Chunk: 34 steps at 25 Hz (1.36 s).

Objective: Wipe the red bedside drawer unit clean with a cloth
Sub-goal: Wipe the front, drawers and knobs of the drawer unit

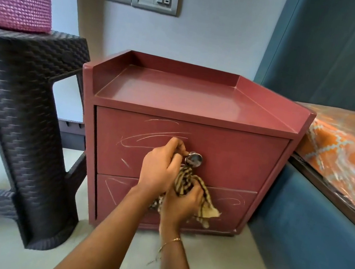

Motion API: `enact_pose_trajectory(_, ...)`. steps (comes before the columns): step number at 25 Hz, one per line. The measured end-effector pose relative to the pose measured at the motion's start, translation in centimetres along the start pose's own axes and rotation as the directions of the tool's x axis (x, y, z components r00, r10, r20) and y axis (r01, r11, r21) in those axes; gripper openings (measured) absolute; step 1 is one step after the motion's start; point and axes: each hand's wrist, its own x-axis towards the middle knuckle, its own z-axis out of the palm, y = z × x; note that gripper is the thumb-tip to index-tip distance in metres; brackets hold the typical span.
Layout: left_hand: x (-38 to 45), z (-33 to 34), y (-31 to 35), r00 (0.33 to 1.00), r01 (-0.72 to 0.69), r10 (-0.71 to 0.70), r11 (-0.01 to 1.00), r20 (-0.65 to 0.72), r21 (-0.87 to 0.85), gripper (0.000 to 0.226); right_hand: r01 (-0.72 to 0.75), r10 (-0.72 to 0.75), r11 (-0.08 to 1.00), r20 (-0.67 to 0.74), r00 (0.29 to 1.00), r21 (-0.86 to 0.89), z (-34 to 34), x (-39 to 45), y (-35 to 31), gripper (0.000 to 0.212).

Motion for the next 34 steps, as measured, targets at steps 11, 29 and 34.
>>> enact_pose_trajectory(11,-4.9,-1.6,0.5,0.821,0.186,-0.320,0.933,-0.472,-0.310,0.040,0.076,-0.125,0.965,0.183,0.975,0.251,-0.3,-0.5,-8.0,0.030)
enact_pose_trajectory(29,8.7,-11.7,-0.2,0.593,-0.747,0.577,0.132,0.562,0.652,0.047,0.254,-0.303,0.915,-0.118,0.946,-0.312,4.4,0.8,-8.2,0.025)
enact_pose_trajectory(34,8.3,-11.2,-1.9,0.573,-0.759,0.586,0.116,0.573,0.640,0.051,0.743,-0.712,0.498,0.279,0.645,-0.446,3.5,-1.3,-4.6,0.034)
